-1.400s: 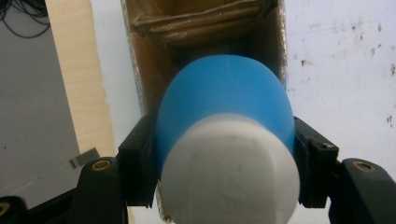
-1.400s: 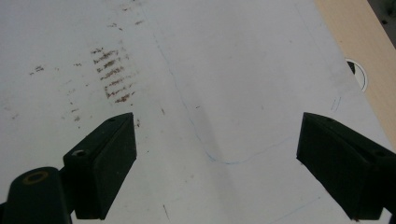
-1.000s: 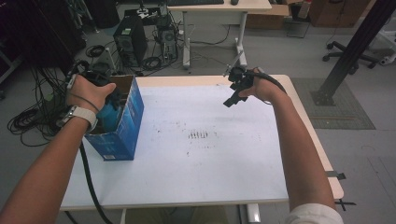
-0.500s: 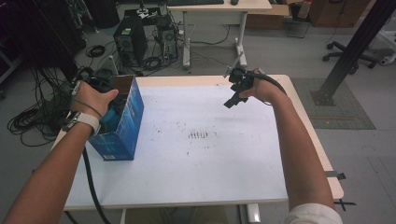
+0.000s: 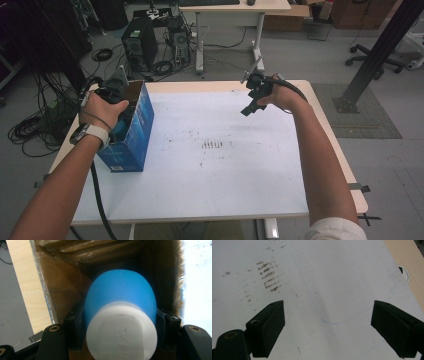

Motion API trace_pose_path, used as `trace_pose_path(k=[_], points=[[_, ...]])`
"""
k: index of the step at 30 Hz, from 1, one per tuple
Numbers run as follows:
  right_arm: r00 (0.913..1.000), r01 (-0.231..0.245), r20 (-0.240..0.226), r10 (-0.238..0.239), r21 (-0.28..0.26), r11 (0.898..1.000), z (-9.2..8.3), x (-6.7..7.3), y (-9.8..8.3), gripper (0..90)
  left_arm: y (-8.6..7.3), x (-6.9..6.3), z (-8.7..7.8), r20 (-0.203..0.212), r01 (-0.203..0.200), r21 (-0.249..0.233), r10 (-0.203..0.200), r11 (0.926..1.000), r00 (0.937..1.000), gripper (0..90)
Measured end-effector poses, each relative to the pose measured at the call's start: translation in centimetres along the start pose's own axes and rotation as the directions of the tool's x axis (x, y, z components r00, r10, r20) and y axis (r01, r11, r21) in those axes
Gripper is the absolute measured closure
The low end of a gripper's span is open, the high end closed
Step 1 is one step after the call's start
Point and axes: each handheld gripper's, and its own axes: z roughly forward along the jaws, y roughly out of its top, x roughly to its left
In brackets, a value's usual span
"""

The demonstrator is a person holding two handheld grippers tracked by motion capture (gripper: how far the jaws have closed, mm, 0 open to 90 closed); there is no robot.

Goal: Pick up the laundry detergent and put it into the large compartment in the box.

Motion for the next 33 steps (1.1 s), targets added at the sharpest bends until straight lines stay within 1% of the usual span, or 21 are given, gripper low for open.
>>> trace_pose_path(k=[1,2,6,16,18,21,24,28,33], points=[[1.0,-0.001,0.0,0.001,0.0,1.0,0.03,0.03,0.02,12.1,-0.02,0.03,0.17,0.001,0.0,0.002,0.0,1.0,1.0,37.5],[1.0,0.002,0.0,-0.002,0.001,1.0,0.06,0.04,0.06,12.1,-0.06,0.05,0.26,0.001,0.0,-0.011,0.0,0.9999,1.0,37.4],[1.0,0.001,-0.001,-0.001,0.003,1.0,0.11,0.04,0.08,12.1,-0.05,0.22,0.25,0.007,0.004,-0.011,-0.004,0.9999,1.0,37.4],[1.0,-0.004,-0.003,0.004,0.003,1.0,0.22,0.06,-0.04,12.1,0.16,0.32,0.43,0.015,-0.01,-0.016,0.01,0.9998,0.9998,37.2],[1.0,-0.003,-0.005,0.004,0.004,1.0,0.35,0.03,-0.14,12.1,0.21,0.38,0.5,0.02,-0.014,-0.017,0.014,0.9998,0.9997,35.7],[1.0,-0.006,-0.007,0.006,0.005,1.0,0.48,-0.02,-0.24,12.1,0.2,0.44,0.59,0.015,-0.012,-0.02,0.013,0.9997,0.9998,34.7],[0.9999,-0.005,-0.01,0.005,0.007,1.0,0.56,-0.01,-0.23,12.1,0.27,0.58,0.68,0.018,-0.009,-0.015,0.009,0.9998,0.9998,34.1],[0.9999,-0.005,-0.01,0.005,0.006,1.0,0.57,-0.05,-0.25,12.1,0.32,0.58,0.73,0.018,-0.011,-0.014,0.011,0.9998,0.9998,33.8],[0.9999,-0.006,-0.009,0.006,0.008,1.0,0.55,-0.05,-0.32,12.1,0.37,0.55,0.81,0.015,-0.016,-0.013,0.016,0.9998,0.9998,31.1]])
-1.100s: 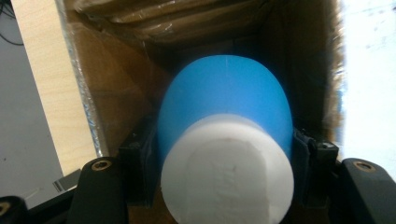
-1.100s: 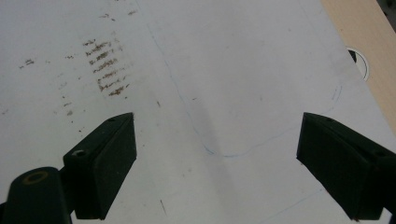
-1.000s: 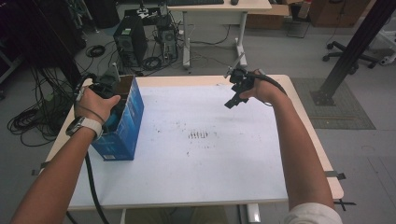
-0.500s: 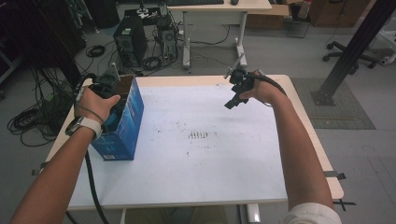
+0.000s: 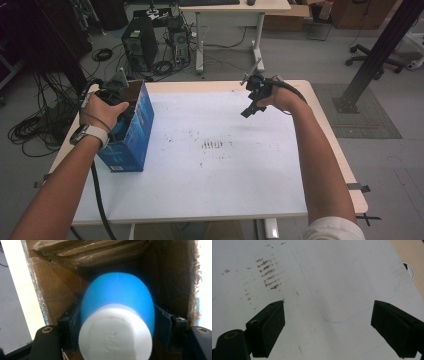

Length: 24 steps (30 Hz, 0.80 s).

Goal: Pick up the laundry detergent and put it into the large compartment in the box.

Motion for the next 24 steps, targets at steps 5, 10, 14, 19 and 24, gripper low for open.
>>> trace_pose_path(k=[5,10,14,19,24], points=[[1.0,-0.004,0.0,0.004,0.003,1.0,-0.05,0.02,-0.07,12.1,-0.06,0.12,-0.03,-0.008,0.002,-0.003,-0.002,1.0,1.0,27.2],[1.0,-0.004,-0.002,0.004,0.003,1.0,-0.07,0.09,-0.03,12.1,-0.16,0.19,-0.07,-0.01,0.001,-0.006,-0.001,1.0,0.9999,24.7],[1.0,-0.001,-0.001,0.001,0.0,1.0,-0.08,0.15,0.02,12.1,-0.21,0.17,-0.1,-0.014,-0.005,-0.013,0.004,0.9999,0.9999,23.5],[1.0,0.0,-0.002,0.0,0.002,1.0,-0.18,0.21,0.01,12.1,-0.24,0.17,-0.19,-0.015,-0.009,-0.015,0.009,0.9998,0.9999,23.3],[1.0,-0.001,0.0,0.001,0.002,1.0,-0.32,0.24,-0.04,12.1,-0.32,0.13,-0.37,-0.023,-0.016,-0.022,0.015,0.9996,0.9996,20.7]])
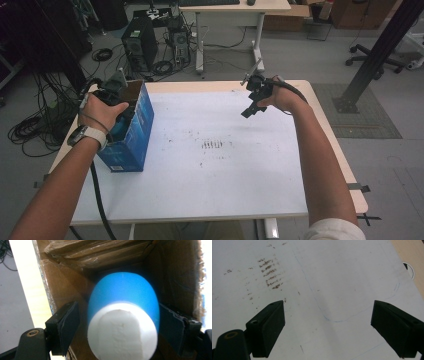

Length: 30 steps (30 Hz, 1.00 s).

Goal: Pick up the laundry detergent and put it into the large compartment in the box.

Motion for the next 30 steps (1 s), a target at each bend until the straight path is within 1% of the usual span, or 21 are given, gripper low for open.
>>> trace_pose_path(k=[19,23,25,30], points=[[1.0,-0.002,0.001,0.002,-0.011,1.0,-0.5,0.4,-0.2,12.1,-0.4,-0.3,-0.7,-0.017,-0.011,-0.019,0.01,0.9998,0.9998,19.8],[1.0,-0.002,0.004,0.002,-0.012,1.0,-0.7,0.5,-0.2,12.1,-0.4,-0.2,-0.9,-0.016,-0.005,-0.028,0.005,0.9996,0.9999,19.0],[1.0,-0.004,0.005,0.004,-0.014,1.0,-0.7,0.5,-0.3,12.1,-0.5,-0.1,-1.0,-0.009,0.0,-0.033,-0.001,0.9995,1.0,18.7],[1.0,-0.004,0.005,0.004,-0.015,1.0,-0.8,0.6,-0.3,12.1,-0.6,-0.1,-1.3,0.004,0.002,-0.035,-0.002,0.9994,1.0,15.2]])
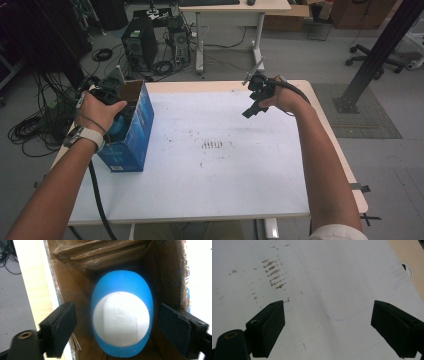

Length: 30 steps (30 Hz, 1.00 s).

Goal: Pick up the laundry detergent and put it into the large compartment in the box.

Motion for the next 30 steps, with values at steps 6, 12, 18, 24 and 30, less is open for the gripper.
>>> trace_pose_path(k=[6,12,18,24,30], points=[[1.0,0.003,0.001,-0.003,-0.002,1.0,-0.1,0.1,0.0,12.1,-0.2,0.1,-0.4,0.015,0.005,-0.004,-0.005,1.0,0.9999,14.6],[1.0,-0.002,0.005,0.002,-0.003,1.0,-0.4,0.2,-0.1,12.1,-0.2,0.1,-0.9,0.022,0.0,-0.004,0.001,1.0,0.9998,12.0],[1.0,-0.002,0.008,0.002,-0.008,1.0,-0.7,0.3,-0.2,12.1,-0.1,-0.3,-2.2,0.029,-0.011,-0.011,0.011,0.9999,0.9995,11.9],[1.0,0.0,0.01,0.0,-0.01,1.0,-0.9,0.4,-0.2,12.1,0.1,-0.3,-3.4,0.036,-0.008,-0.016,0.008,0.9998,0.9993,12.0],[0.9999,-0.004,0.012,0.004,-0.01,1.0,-1.1,0.4,-0.3,12.1,0.1,-0.1,-4.0,0.04,-0.014,-0.021,0.015,0.9997,0.9991,11.9]])
